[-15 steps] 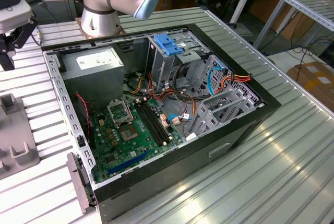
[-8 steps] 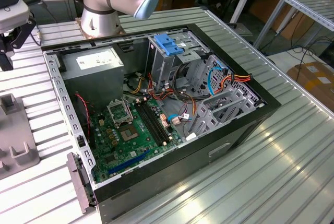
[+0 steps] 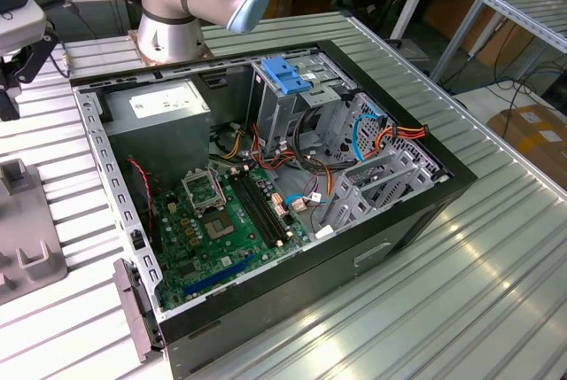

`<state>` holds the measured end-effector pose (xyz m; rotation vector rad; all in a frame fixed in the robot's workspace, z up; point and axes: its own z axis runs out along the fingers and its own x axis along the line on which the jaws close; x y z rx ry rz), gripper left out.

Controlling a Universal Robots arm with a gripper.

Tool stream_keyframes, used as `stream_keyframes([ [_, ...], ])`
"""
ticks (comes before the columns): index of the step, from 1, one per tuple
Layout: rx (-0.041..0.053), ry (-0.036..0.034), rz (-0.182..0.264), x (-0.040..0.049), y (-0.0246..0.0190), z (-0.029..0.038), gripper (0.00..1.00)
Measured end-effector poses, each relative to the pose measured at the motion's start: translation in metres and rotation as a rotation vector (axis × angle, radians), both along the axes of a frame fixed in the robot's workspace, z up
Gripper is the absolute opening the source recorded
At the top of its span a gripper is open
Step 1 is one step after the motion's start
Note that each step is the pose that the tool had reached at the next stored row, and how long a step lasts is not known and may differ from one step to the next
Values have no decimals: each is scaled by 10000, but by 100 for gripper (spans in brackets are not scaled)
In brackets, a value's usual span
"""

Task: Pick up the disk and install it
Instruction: 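Reach for the disk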

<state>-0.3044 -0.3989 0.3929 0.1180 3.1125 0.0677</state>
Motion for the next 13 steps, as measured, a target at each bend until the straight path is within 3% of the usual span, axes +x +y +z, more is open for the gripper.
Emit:
stream_keyframes([
  [13, 0, 0, 0, -27, 0, 0, 10],
])
